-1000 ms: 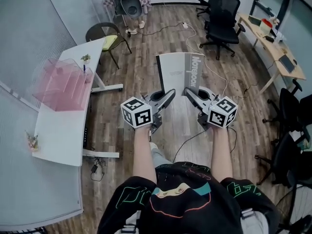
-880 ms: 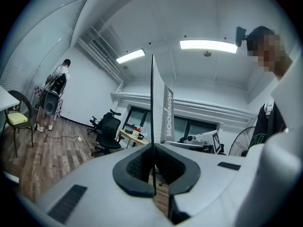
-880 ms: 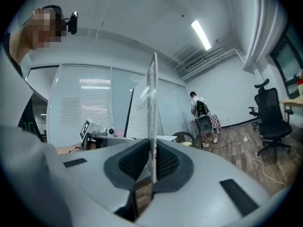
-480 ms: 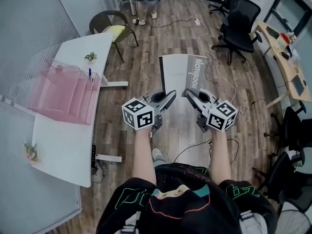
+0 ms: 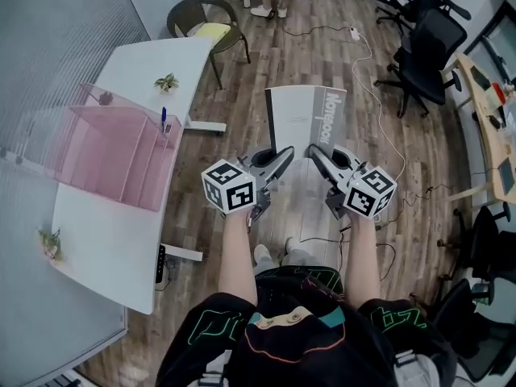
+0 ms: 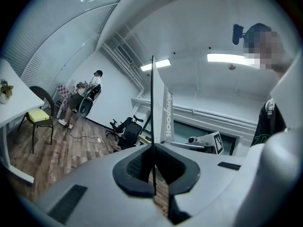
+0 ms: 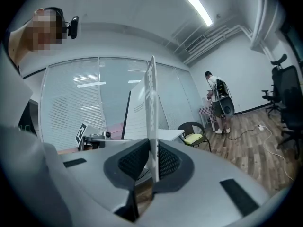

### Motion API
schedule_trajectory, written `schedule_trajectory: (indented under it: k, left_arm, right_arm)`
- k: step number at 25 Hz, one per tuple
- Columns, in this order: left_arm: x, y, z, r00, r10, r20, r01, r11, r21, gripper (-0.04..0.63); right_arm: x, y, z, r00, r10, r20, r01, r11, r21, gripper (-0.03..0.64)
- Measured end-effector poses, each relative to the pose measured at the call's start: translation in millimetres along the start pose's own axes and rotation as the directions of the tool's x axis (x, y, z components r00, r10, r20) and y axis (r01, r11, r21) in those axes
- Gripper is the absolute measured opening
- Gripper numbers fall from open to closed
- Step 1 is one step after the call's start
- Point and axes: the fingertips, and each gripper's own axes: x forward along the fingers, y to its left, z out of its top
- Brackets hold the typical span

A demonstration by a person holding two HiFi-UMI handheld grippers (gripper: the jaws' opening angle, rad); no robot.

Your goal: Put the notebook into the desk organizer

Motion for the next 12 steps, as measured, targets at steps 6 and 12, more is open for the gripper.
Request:
schedule_trajectory:
  k: [6,12]
  left_arm:
    - [-5.7,37.5,17.3,0.993,0.109,0.035,-0.109,0.994,0.006,0.003]
    - [-39.1,76.7,40.4,0.961,0.256,0.102,-0.257,0.966,-0.005,0.003]
  right_arm:
    - [45.7,-14.6,3.8,0.995,0.101,-0.02,-0.101,0.995,0.01,0.028]
    - [108.0,-4.8,6.3,0.965,0.255,-0.058,-0.255,0.967,0.006,0.028]
